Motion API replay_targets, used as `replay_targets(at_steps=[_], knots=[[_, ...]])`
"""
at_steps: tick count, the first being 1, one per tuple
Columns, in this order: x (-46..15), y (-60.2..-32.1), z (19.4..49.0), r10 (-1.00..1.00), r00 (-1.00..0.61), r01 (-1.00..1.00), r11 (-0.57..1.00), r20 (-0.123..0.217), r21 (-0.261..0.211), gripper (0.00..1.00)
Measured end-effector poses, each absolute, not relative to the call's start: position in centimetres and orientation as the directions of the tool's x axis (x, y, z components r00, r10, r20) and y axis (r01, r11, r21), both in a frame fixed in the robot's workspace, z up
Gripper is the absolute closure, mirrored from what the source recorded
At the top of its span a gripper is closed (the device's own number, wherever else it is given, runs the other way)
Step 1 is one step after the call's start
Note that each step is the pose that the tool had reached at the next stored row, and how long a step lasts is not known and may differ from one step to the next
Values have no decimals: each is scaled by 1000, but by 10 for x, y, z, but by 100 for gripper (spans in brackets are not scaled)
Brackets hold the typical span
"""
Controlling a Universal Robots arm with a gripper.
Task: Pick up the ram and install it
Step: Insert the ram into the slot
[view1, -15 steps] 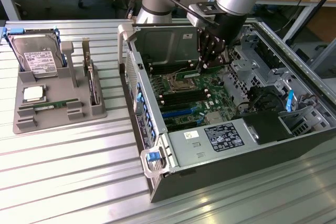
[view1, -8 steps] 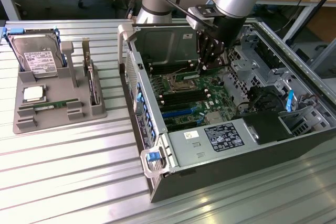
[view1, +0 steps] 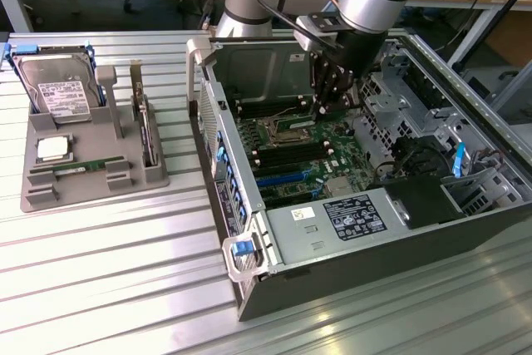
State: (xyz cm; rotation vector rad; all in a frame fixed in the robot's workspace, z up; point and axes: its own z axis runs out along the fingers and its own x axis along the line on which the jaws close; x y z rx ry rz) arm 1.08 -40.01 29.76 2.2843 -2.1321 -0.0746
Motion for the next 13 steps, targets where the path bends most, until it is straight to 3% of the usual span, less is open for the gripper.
replay_targets(at_steps=[13], knots=[[11,-400,291,-997,68,-997,-69,-24,44,88]])
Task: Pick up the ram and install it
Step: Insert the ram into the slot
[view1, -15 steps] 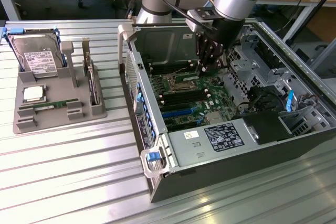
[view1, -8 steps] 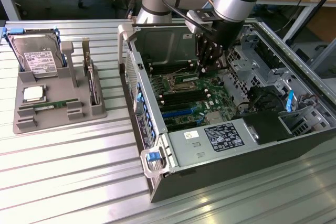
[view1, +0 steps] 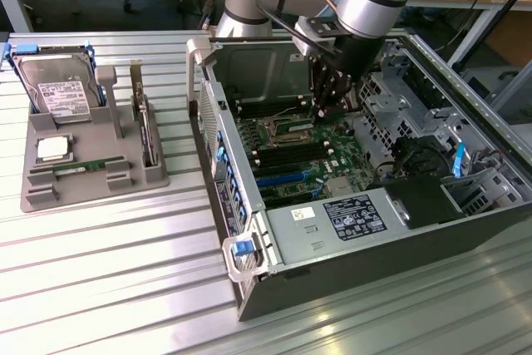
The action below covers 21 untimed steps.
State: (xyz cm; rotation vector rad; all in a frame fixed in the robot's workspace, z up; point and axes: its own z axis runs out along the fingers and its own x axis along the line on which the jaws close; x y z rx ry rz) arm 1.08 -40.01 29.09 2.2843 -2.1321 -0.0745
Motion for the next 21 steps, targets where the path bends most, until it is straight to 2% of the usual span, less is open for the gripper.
replay_targets(at_steps=[21], knots=[[11,-400,275,-997,68,-997,-69,-24,44,88]])
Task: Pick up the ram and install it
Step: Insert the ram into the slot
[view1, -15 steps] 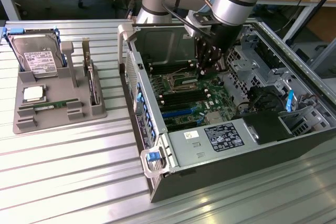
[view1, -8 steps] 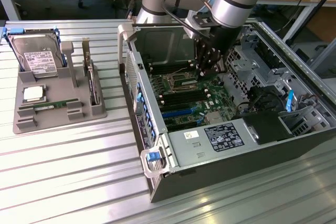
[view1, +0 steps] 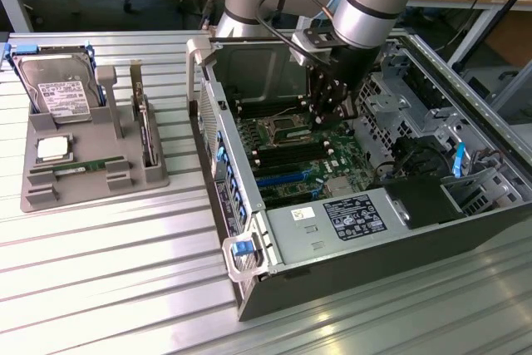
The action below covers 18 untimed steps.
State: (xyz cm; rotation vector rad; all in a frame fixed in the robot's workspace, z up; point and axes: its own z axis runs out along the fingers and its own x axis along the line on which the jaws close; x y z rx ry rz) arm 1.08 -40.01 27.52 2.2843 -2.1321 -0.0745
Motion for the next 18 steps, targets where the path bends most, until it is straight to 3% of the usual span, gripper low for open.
replay_targets(at_steps=[18], knots=[[11,-400,261,-997,68,-997,-69,-24,44,88]])
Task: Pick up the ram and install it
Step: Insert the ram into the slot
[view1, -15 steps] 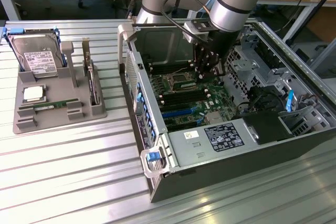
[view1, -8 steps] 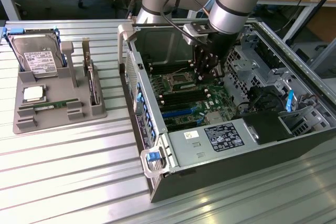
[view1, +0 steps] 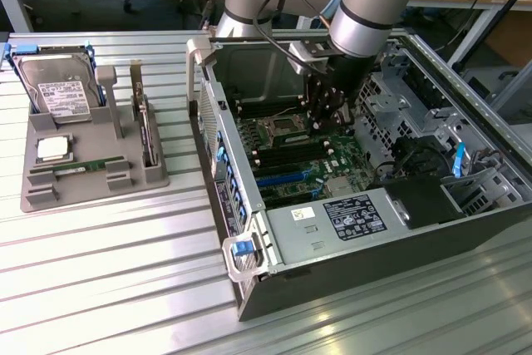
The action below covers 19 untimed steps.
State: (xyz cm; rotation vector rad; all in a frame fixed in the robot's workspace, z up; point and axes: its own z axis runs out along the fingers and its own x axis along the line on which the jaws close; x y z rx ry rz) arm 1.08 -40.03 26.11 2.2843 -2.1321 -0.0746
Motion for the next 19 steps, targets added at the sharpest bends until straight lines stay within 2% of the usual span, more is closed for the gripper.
replay_targets(at_steps=[19], knots=[[0,-411,251,-1000,-8,-999,8,-4,45,88]])
